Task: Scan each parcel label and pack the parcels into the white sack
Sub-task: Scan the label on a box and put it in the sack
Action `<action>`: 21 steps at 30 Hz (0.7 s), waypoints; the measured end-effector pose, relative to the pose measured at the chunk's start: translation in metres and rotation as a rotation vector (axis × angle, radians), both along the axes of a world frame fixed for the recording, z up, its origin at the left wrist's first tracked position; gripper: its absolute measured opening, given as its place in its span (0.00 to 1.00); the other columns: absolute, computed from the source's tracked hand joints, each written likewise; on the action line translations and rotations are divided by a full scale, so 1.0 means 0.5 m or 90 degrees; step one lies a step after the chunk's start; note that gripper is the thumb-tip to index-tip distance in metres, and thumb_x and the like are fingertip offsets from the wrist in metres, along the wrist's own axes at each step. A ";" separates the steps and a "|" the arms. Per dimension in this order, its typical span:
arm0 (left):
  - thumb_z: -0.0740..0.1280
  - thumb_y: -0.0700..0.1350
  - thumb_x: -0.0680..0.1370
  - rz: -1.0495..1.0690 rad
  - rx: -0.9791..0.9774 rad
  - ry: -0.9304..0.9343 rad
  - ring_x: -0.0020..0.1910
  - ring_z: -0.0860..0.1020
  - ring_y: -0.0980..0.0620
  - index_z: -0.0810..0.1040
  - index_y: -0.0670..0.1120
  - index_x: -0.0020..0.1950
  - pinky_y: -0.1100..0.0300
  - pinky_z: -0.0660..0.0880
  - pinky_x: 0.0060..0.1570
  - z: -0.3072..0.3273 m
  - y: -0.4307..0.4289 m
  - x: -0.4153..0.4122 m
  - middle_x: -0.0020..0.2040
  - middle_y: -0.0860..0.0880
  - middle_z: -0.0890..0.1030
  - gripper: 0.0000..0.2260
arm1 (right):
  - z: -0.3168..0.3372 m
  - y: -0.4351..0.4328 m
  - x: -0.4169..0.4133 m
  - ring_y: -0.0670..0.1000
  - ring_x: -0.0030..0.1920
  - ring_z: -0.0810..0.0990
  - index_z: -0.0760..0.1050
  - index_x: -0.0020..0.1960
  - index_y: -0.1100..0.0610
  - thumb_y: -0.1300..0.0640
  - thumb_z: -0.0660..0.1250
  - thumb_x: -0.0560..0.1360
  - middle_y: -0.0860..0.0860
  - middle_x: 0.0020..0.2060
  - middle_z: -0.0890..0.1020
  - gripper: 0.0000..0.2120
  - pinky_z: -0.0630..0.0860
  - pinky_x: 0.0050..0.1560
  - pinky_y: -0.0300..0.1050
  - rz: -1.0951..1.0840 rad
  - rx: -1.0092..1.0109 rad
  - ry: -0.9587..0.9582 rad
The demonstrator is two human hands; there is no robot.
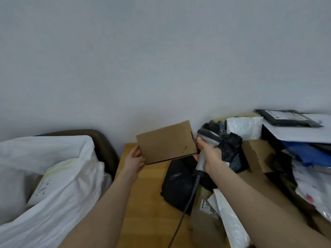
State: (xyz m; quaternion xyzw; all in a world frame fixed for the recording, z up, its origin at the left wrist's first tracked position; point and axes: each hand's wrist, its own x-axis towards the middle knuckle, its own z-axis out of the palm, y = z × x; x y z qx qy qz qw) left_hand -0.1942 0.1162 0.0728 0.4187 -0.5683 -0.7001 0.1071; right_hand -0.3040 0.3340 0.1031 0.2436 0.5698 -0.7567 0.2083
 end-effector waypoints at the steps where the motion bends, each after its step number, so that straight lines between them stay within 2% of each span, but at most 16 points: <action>1: 0.59 0.29 0.78 -0.001 -0.010 0.007 0.55 0.75 0.50 0.67 0.54 0.72 0.52 0.71 0.56 0.010 0.008 0.015 0.62 0.50 0.75 0.28 | 0.009 0.012 0.012 0.56 0.47 0.82 0.76 0.56 0.63 0.52 0.77 0.70 0.58 0.48 0.82 0.21 0.82 0.50 0.52 0.000 -0.008 -0.002; 3: 0.59 0.34 0.80 0.001 -0.013 0.026 0.53 0.76 0.52 0.71 0.53 0.69 0.53 0.71 0.53 0.033 0.016 0.041 0.59 0.51 0.78 0.22 | 0.025 0.034 0.038 0.57 0.50 0.83 0.76 0.59 0.63 0.51 0.77 0.69 0.58 0.51 0.83 0.24 0.81 0.52 0.54 -0.005 -0.029 -0.011; 7: 0.60 0.42 0.81 0.016 0.047 0.070 0.56 0.78 0.47 0.77 0.48 0.60 0.52 0.77 0.47 0.072 0.024 0.075 0.59 0.48 0.79 0.10 | 0.052 0.064 0.090 0.58 0.51 0.82 0.75 0.59 0.63 0.50 0.76 0.70 0.58 0.52 0.83 0.24 0.81 0.50 0.53 -0.008 -0.038 -0.018; 9: 0.62 0.46 0.81 0.001 0.071 0.098 0.57 0.77 0.46 0.77 0.48 0.60 0.49 0.79 0.47 0.089 0.029 0.085 0.59 0.47 0.79 0.10 | 0.062 0.074 0.116 0.58 0.51 0.82 0.74 0.61 0.63 0.49 0.77 0.69 0.58 0.54 0.82 0.27 0.81 0.51 0.53 -0.013 -0.019 -0.011; 12: 0.62 0.54 0.80 -0.034 0.093 0.118 0.59 0.74 0.44 0.73 0.47 0.64 0.45 0.79 0.53 0.115 0.028 0.092 0.59 0.46 0.76 0.17 | 0.078 0.085 0.152 0.60 0.52 0.82 0.73 0.62 0.63 0.49 0.78 0.68 0.60 0.54 0.81 0.29 0.81 0.51 0.53 -0.024 -0.034 -0.010; 14: 0.65 0.53 0.79 -0.054 0.110 0.103 0.58 0.74 0.44 0.75 0.43 0.63 0.46 0.78 0.53 0.132 0.025 0.097 0.57 0.44 0.76 0.18 | 0.088 0.091 0.173 0.61 0.54 0.82 0.72 0.63 0.64 0.49 0.78 0.68 0.61 0.55 0.81 0.31 0.80 0.55 0.56 -0.017 -0.049 0.000; 16: 0.67 0.45 0.78 -0.095 0.102 0.085 0.58 0.74 0.44 0.78 0.43 0.61 0.49 0.78 0.52 0.141 0.022 0.105 0.59 0.42 0.76 0.13 | 0.096 0.097 0.192 0.60 0.53 0.82 0.72 0.62 0.64 0.51 0.78 0.67 0.60 0.54 0.82 0.30 0.79 0.55 0.58 0.004 -0.035 0.016; 19: 0.65 0.38 0.78 -0.164 0.069 0.093 0.55 0.75 0.45 0.75 0.46 0.65 0.54 0.77 0.44 0.137 0.015 0.118 0.62 0.41 0.75 0.15 | 0.100 0.105 0.212 0.61 0.49 0.82 0.74 0.59 0.64 0.61 0.77 0.68 0.61 0.51 0.83 0.22 0.80 0.52 0.59 0.028 -0.002 0.037; 21: 0.65 0.37 0.78 -0.193 0.069 0.089 0.54 0.76 0.45 0.71 0.46 0.69 0.54 0.77 0.44 0.132 0.014 0.126 0.61 0.41 0.75 0.19 | 0.096 0.109 0.222 0.58 0.42 0.83 0.75 0.52 0.63 0.66 0.75 0.69 0.59 0.43 0.83 0.14 0.81 0.44 0.55 0.031 0.031 0.057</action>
